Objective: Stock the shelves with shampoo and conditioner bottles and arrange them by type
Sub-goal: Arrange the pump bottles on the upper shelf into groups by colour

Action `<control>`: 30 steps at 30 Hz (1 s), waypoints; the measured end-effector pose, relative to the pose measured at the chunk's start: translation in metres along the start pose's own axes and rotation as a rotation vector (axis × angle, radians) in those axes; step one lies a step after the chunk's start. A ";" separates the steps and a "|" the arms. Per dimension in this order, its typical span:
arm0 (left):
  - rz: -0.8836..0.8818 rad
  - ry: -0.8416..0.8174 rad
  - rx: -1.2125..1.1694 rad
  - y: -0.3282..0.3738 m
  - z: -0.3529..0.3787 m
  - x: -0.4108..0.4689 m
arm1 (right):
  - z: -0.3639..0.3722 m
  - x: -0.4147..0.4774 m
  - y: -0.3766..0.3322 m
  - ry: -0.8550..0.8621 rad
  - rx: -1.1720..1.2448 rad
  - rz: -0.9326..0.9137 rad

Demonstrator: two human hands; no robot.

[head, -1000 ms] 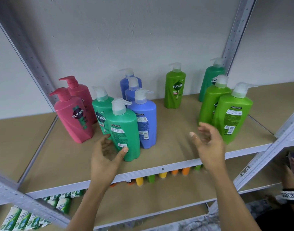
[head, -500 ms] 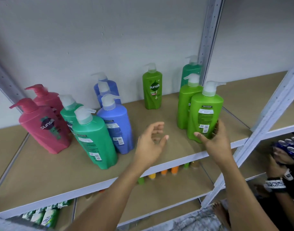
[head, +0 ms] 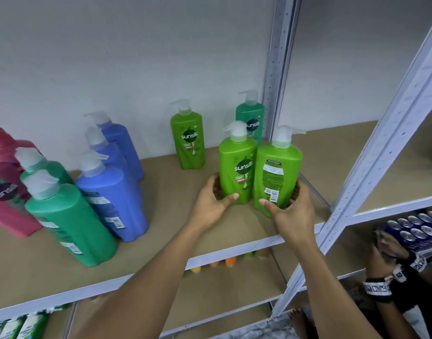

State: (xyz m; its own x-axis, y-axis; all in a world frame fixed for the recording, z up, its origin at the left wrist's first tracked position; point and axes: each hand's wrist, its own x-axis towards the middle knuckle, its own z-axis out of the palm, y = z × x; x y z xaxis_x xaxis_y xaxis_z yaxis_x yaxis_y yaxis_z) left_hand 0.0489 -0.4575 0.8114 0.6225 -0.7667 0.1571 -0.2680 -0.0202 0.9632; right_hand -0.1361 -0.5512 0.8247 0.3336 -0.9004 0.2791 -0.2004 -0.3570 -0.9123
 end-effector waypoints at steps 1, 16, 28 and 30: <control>-0.001 0.014 0.000 0.001 0.001 -0.002 | -0.002 0.007 0.000 -0.020 -0.012 0.002; 0.018 0.278 0.015 -0.004 0.013 0.002 | 0.003 0.040 0.020 -0.237 0.004 0.014; 0.003 0.506 0.181 -0.013 -0.049 0.040 | 0.003 0.043 0.024 -0.253 -0.012 0.017; 0.012 0.490 0.189 -0.016 -0.050 0.041 | 0.003 0.042 0.023 -0.251 -0.019 0.014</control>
State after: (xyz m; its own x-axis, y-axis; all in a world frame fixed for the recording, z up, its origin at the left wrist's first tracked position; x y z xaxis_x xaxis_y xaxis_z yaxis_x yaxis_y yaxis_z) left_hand 0.1160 -0.4565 0.8132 0.8771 -0.3788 0.2953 -0.3774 -0.1631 0.9116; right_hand -0.1240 -0.5967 0.8150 0.5489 -0.8161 0.1809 -0.2229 -0.3515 -0.9093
